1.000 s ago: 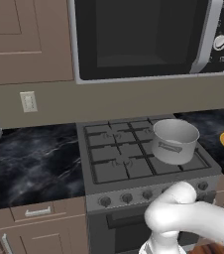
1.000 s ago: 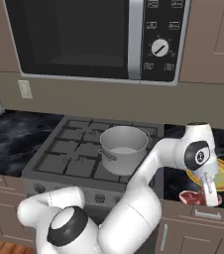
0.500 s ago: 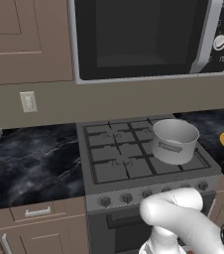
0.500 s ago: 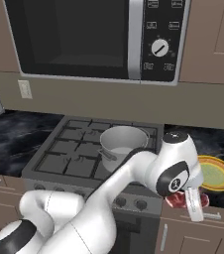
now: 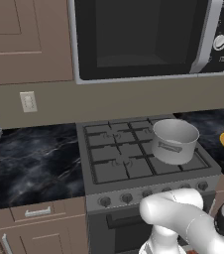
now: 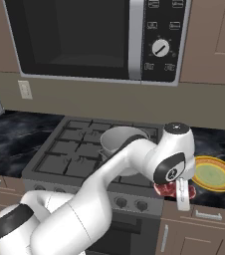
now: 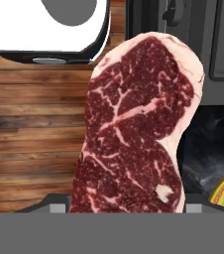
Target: Retrieve the frozen meat and place it in the pot on a burner. Then turn the burner on.
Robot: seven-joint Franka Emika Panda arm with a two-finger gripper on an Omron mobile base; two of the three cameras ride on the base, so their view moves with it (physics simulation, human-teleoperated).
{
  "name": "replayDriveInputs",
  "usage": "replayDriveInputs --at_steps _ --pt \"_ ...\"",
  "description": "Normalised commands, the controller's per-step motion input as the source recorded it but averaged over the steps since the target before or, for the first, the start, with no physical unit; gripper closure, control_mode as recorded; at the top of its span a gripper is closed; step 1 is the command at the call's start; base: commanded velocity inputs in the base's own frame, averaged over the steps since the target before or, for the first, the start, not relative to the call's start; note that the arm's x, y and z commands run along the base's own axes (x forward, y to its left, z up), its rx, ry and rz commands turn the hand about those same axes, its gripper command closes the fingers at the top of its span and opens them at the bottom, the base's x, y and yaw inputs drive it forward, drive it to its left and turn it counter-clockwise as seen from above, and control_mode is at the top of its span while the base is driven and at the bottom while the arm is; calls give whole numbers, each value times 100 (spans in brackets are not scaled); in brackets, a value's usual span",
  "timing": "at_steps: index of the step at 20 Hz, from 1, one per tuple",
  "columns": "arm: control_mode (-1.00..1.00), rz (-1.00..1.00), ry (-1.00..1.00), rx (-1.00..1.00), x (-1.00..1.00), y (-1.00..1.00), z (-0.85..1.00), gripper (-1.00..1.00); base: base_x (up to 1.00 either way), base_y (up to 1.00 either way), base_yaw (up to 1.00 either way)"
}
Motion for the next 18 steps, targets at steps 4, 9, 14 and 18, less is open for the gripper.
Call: replayDriveInputs --at_steps 4,9,14,18 --pt "-100 -26 -12 15 14 44 4 100 0 0 0" --pt "-100 -32 -6 3 8 80 -4 100 0 0 0" --pt "-100 -26 -6 0 10 93 -10 100 0 0 0" --pt "-100 -4 -14 0 23 29 -2 100 0 0 0"
